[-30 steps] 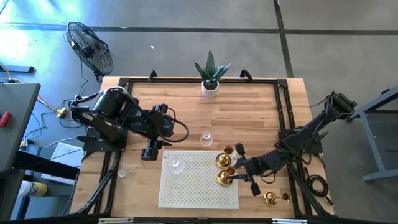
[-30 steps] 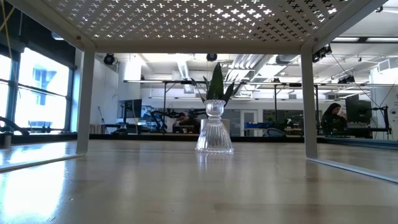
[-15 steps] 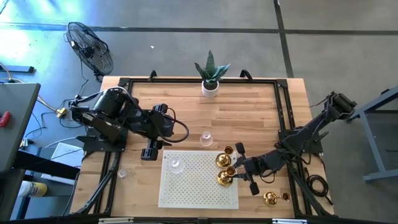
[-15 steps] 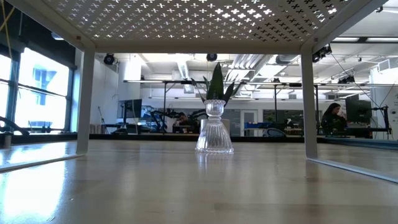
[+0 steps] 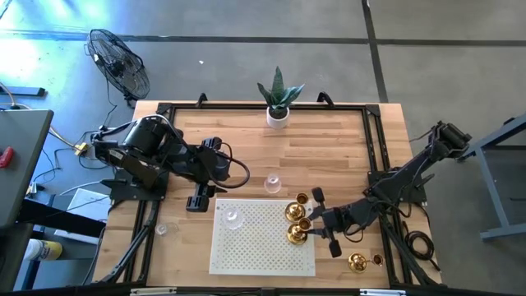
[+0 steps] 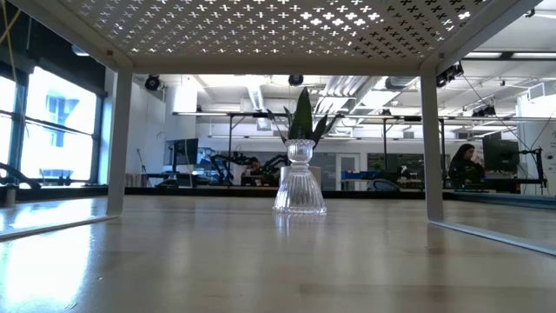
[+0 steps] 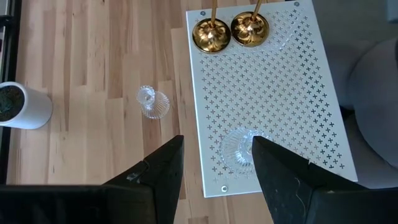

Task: Pick & Place candle stick holders
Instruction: Put the left candle holder on the shelf, then put the bottom left glass candle holder on the shelf

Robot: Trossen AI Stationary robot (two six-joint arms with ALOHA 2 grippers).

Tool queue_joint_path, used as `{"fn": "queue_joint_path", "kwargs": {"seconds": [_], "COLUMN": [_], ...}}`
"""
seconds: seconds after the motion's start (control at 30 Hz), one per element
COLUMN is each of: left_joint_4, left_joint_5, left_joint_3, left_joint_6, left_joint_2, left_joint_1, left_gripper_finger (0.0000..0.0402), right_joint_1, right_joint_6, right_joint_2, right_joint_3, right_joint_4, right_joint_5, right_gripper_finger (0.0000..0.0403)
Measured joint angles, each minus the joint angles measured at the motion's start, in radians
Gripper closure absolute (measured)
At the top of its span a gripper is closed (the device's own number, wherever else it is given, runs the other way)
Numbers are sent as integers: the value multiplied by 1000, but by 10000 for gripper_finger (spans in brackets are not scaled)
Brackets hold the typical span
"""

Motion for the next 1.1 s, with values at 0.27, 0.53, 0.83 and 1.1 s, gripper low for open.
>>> {"fn": "queue_joint_path", "kwargs": {"seconds": [0.27,0.53,0.83,1.1], "left_joint_4": [0,0,0,0], "left_joint_5": [0,0,0,-9], "left_joint_3": [0,0,0,0], "left_joint_6": [0,0,0,0], "left_joint_2": [0,0,0,0], "left_joint_1": [0,0,0,0], "left_gripper_finger": [218,218,218,218], "right_joint_1": [5,13,53,99], "right_joint_6": [-14,17,51,188], "right_joint_2": [0,-26,-109,-210], "right_joint_3": [0,0,0,0], "right_joint_4": [17,-1,-98,-323], "right_joint_5": [-12,-12,3,152], "right_gripper_finger": [302,299,299,299]}}
